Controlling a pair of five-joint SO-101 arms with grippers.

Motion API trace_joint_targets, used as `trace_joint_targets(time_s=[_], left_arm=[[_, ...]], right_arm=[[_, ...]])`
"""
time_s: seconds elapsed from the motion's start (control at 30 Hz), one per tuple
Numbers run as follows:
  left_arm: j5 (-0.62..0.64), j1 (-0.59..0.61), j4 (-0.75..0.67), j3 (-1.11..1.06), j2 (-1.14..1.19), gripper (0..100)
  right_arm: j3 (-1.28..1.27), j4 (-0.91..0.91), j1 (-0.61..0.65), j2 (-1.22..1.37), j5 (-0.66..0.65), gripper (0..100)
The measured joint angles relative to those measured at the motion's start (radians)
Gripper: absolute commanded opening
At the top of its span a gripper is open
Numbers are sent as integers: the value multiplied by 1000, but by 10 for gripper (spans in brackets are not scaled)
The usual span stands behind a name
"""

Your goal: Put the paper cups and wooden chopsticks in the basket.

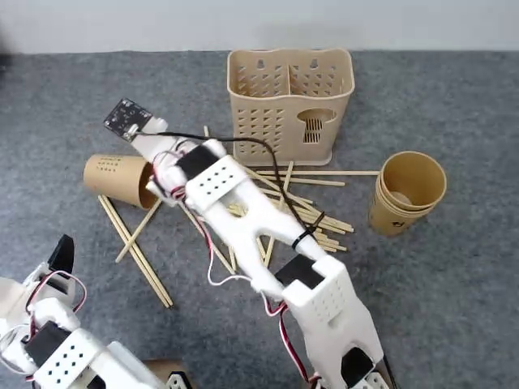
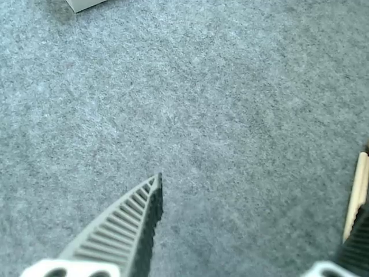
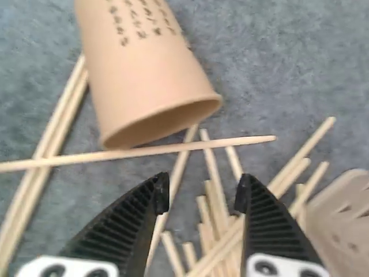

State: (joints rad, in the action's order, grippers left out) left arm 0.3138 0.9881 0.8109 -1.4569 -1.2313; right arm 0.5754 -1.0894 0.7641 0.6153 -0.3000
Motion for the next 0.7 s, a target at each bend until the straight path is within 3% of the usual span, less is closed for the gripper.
trace_joint_targets(time_s=[0.27, 0.7], left_arm=[[0, 0, 0, 0, 0, 471], [0, 0, 0, -15, 0, 471]], right_arm=[[0, 155, -26, 98, -183, 221], [2, 417, 12, 186, -201, 219]])
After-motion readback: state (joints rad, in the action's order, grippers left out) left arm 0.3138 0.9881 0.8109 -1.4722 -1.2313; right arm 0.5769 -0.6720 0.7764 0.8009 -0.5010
